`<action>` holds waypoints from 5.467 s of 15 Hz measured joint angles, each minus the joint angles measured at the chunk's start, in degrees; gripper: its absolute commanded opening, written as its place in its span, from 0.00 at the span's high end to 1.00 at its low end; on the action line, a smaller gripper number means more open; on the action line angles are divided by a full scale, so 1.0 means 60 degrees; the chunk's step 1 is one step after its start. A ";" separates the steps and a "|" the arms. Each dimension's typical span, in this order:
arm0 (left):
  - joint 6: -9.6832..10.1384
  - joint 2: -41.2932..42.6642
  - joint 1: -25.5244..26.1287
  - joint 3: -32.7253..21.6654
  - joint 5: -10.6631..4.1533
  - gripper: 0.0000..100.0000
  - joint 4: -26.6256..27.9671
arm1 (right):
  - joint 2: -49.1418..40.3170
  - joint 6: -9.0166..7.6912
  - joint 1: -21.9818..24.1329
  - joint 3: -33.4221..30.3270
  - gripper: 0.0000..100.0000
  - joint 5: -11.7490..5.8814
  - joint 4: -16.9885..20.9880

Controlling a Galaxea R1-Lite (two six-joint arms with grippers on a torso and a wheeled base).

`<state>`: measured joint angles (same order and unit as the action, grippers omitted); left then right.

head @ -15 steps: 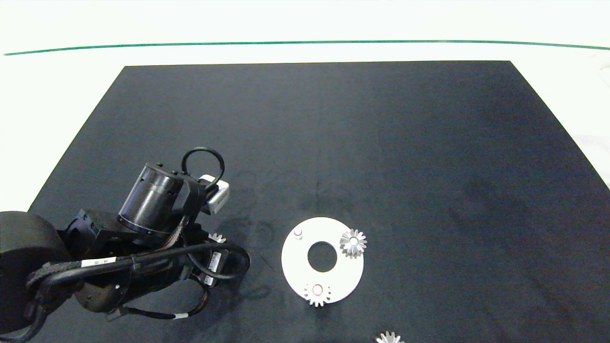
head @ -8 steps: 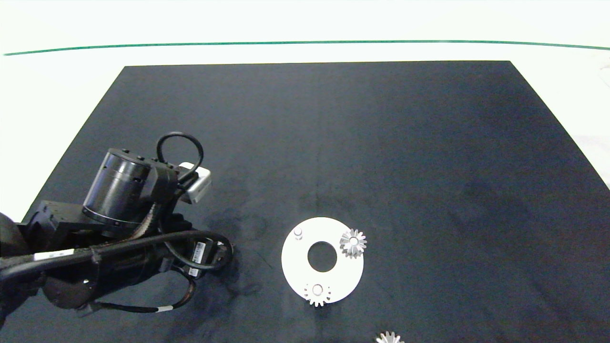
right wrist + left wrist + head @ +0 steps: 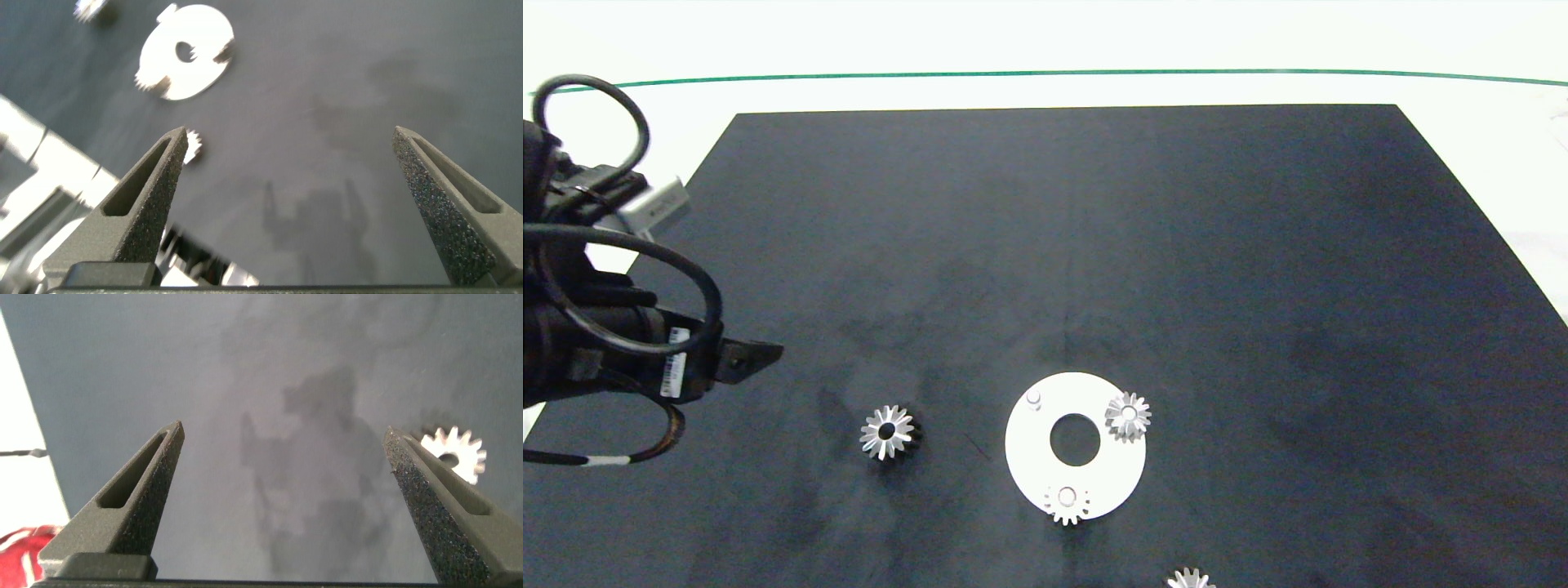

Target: Remove an incorrectly installed larger gear and replace it with the correct smaller gear

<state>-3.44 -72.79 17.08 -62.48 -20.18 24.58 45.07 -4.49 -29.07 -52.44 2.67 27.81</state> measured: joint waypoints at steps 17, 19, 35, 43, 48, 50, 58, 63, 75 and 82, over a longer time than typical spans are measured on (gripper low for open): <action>-0.0024 0.0238 -0.1170 -0.0612 0.0055 0.00 0.0406 | 0.3669 -0.0423 -0.5443 0.0366 0.00 -0.3637 0.1185; -0.0033 0.0339 -0.1199 -0.0599 0.0051 0.00 0.0396 | 0.4084 -0.0404 -0.5719 0.0372 0.00 -0.3692 0.1103; -0.0041 0.0798 -0.1203 -0.0654 0.0061 0.00 0.0331 | 0.7170 -0.0327 -0.5752 0.1166 0.00 -0.3812 -0.1948; -0.0041 0.0849 -0.1193 -0.0640 0.0075 0.00 0.0189 | 0.7826 -0.0325 -0.5482 0.1166 0.08 -0.3844 -0.2393; -0.0037 0.0872 -0.1217 -0.0626 0.0488 0.00 0.0189 | 0.7883 -0.0335 -0.5425 0.1166 0.18 -0.3856 -0.2393; -0.0041 0.0890 -0.1225 -0.0634 0.0502 0.00 0.0189 | 0.7895 -0.0341 -0.5421 0.1166 0.23 -0.3862 -0.2397; -0.0055 0.0943 -0.1176 -0.0618 0.0528 0.00 0.0179 | 0.8139 -0.0341 -0.5329 0.1166 0.38 -0.3856 -0.2426; -0.0055 0.0955 -0.1176 -0.0616 0.0561 0.00 0.0179 | 0.8255 -0.0341 -0.5209 0.1166 0.48 -0.3852 -0.2595; -0.0051 0.0998 -0.1176 -0.0616 0.0567 0.00 0.0179 | 0.8653 -0.0368 -0.5214 0.1207 0.72 -0.3852 -0.3125; -0.0055 0.1020 -0.1162 -0.0607 0.0571 0.00 0.0185 | 0.8584 -0.0368 -0.5220 0.1221 0.81 -0.3885 -0.3115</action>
<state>-3.77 -66.67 10.11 -66.12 -16.75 25.69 96.57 -6.69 -60.39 -45.12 -20.64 9.12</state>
